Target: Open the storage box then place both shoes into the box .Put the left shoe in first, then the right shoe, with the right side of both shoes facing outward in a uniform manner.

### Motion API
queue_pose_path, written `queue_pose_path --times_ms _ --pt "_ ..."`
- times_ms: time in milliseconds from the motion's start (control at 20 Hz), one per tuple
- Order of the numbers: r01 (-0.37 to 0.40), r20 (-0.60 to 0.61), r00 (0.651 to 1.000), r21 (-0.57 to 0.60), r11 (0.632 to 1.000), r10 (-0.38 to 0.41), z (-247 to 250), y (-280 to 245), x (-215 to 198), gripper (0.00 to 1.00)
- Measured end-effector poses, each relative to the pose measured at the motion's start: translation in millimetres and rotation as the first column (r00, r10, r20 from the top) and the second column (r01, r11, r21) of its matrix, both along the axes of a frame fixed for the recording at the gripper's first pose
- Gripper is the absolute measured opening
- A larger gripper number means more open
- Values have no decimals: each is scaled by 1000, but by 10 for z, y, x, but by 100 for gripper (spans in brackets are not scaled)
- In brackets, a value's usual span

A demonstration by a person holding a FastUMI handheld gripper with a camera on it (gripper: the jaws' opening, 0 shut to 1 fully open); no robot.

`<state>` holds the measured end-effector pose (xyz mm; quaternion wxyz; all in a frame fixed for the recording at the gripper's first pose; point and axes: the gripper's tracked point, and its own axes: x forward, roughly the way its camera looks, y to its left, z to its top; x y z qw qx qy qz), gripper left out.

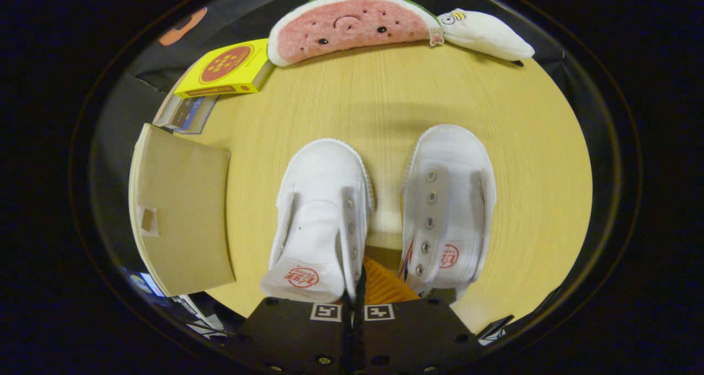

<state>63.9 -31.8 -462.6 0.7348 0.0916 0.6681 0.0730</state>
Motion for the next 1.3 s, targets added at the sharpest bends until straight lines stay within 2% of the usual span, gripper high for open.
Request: queue_pose_path --times_ms 100,350,700,800,1100,1300 --pt "18 9 1000 39 999 -19 239 49 19 0" --pt "18 112 994 38 999 -22 957 171 157 0" --pt "21 156 987 70 997 -32 1831 829 159 0" --pt "-7 180 984 91 996 -9 1996 1121 154 0" --pt "-62 194 980 112 992 40 2077 2071 96 0" --pt "-16 154 988 136 991 -5 1848 2641 1 0"
